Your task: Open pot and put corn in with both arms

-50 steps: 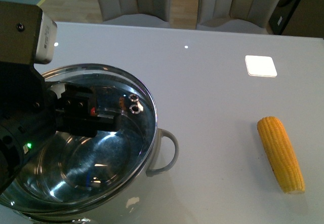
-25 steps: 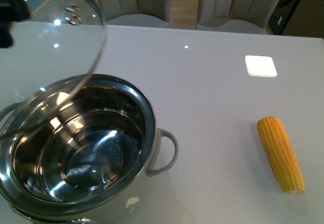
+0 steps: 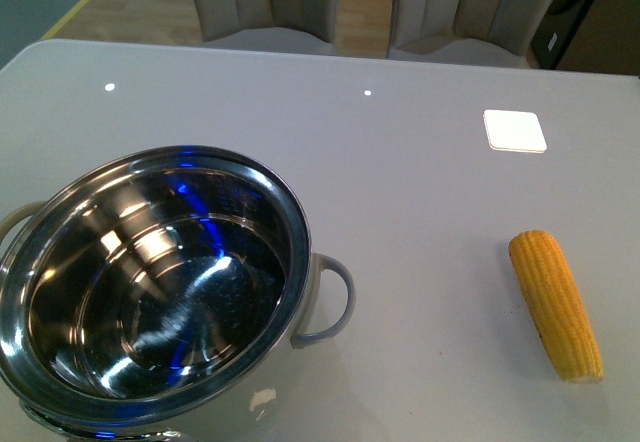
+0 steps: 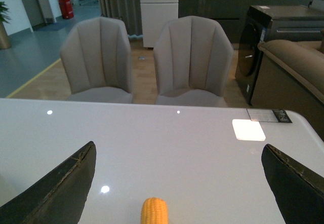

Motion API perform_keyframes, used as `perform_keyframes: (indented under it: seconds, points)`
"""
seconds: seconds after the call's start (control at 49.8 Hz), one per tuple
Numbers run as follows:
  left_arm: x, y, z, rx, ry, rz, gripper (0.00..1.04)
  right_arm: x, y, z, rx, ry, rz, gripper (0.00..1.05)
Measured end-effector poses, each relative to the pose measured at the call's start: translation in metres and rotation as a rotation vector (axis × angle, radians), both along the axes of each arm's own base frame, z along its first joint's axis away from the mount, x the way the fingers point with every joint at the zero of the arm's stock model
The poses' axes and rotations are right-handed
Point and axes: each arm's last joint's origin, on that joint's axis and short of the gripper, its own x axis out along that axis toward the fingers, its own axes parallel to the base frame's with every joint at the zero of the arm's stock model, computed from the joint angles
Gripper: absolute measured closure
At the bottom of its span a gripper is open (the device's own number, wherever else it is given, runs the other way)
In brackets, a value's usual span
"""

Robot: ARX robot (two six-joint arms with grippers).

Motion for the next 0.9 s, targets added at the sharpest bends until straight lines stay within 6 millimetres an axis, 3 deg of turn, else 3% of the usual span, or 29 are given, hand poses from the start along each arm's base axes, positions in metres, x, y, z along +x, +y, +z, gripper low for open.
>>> perform_keyframes:
  seconds: [0.161,0.382,0.663,0.904]
  points:
    - [0.009,0.033,-0.021,0.023,-0.004,0.018,0.62,0.000,0.000,0.000,0.000,0.000,0.000,0.09]
    - [0.019,0.069,-0.069,-0.009,0.025,0.021,0.62,0.000,0.000,0.000,0.000,0.000,0.000,0.09]
    - [0.027,0.079,-0.118,-0.043,0.054,-0.010,0.62,0.000,0.000,0.000,0.000,0.000,0.000,0.09]
    - [0.022,0.075,-0.138,-0.082,0.109,-0.017,0.62,0.000,0.000,0.000,0.000,0.000,0.000,0.09]
